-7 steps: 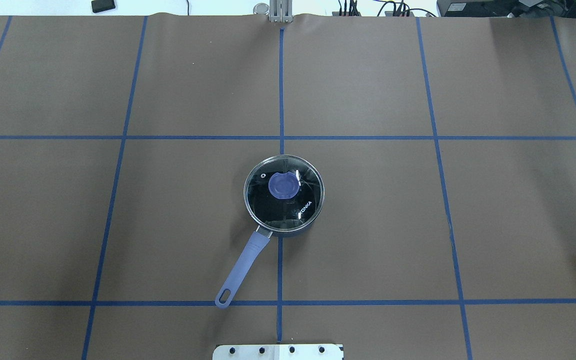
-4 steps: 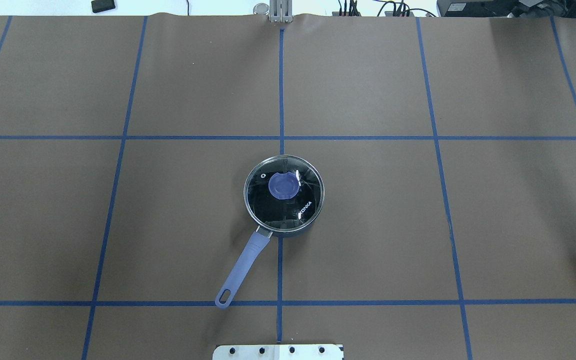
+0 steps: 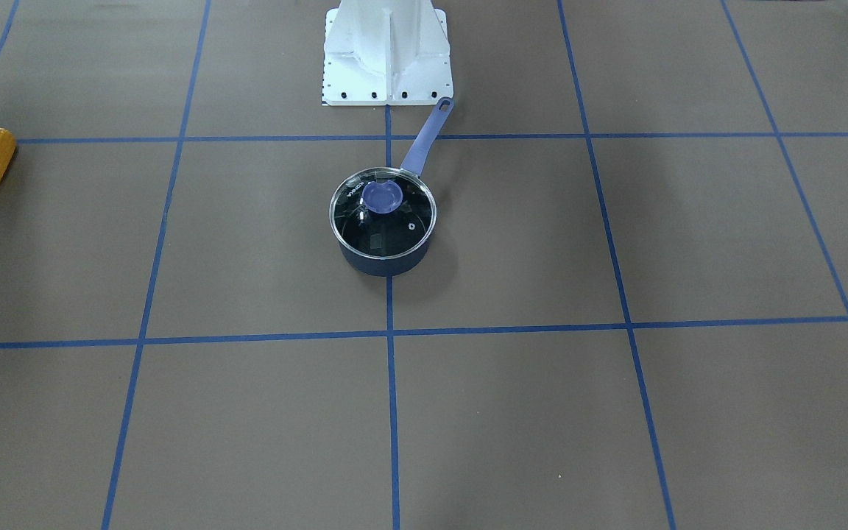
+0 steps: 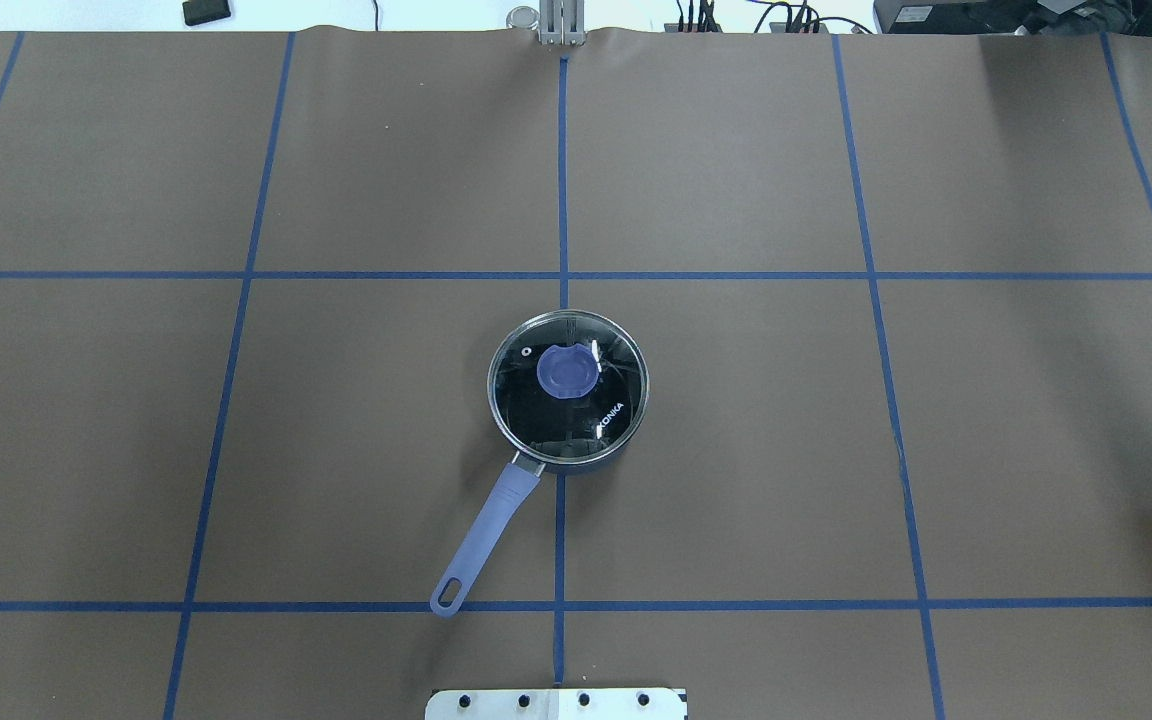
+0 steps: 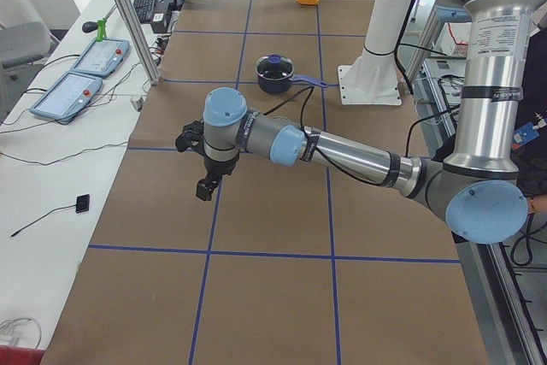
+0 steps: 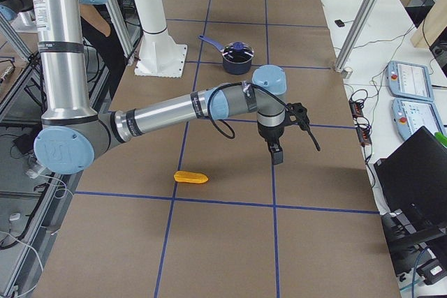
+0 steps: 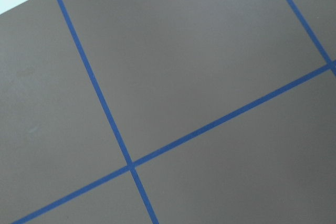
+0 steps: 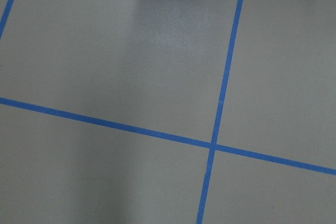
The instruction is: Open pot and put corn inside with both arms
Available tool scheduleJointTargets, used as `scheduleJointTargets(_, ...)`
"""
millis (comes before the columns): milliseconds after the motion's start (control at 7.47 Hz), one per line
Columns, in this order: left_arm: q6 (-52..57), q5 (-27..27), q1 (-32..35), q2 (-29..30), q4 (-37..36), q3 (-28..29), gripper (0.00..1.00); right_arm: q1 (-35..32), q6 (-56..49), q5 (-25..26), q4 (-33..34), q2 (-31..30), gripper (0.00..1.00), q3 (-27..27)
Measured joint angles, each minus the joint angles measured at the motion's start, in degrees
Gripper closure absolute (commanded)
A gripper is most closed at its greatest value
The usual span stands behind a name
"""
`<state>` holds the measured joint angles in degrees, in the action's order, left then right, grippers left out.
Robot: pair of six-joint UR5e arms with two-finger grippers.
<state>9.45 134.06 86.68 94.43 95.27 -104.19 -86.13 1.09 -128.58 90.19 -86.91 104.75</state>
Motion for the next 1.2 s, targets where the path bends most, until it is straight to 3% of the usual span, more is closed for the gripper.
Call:
scheduleJointTargets(268, -7.75, -0.13, -4.22, 2.84, 2.95, -1.44, 0.02, 0.54, 3.45, -0.07, -5.61, -0.05, 0.00, -0.89)
scheduleJointTargets(669, -33.77, -3.06, -15.58, 9.67, 5.45, -2.20, 0.02, 4.46, 13.02, 0.10, -7.30, 0.29, 0.00, -0.78)
scheduleJointTargets(937, -50.85, -5.40, -24.40, 16.58, 2.61, -2.41, 0.02, 5.61, 14.89, 0.16, -7.39, 0.25, 0.00, -0.70)
scheduleJointTargets(1204, -63.07, -12.80, -34.69, 24.79, -3.87, -2.97, 0.02, 5.88, 15.14, 0.15, -7.40, 0.15, 0.00, -0.69)
